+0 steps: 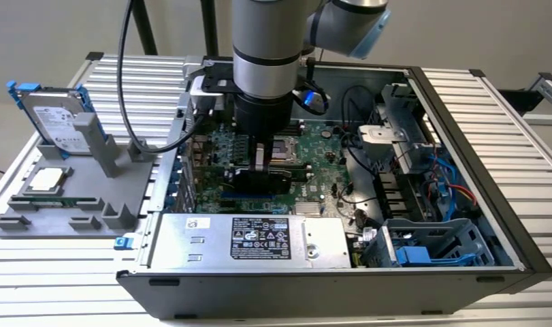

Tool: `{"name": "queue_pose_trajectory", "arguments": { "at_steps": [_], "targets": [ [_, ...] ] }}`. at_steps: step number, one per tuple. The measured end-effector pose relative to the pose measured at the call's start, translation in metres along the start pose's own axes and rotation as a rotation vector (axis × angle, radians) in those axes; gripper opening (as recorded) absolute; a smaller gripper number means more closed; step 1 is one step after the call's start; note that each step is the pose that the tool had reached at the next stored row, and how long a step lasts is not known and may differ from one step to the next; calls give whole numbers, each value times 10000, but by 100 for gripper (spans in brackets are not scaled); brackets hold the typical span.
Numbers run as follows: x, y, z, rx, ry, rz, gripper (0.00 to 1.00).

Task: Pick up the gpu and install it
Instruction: 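Insert the gpu into the slot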

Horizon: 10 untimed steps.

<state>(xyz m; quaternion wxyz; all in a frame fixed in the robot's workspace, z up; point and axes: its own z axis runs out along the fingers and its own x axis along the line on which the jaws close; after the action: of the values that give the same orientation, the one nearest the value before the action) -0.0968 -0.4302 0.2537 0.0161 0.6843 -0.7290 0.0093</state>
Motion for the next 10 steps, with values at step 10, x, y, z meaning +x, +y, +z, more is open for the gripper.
{"name": "queue_pose_trajectory", "arguments": {
  "at_steps": [10],
  "targets": [
    [24,-1,2,1,0,0,0]
  ]
}}
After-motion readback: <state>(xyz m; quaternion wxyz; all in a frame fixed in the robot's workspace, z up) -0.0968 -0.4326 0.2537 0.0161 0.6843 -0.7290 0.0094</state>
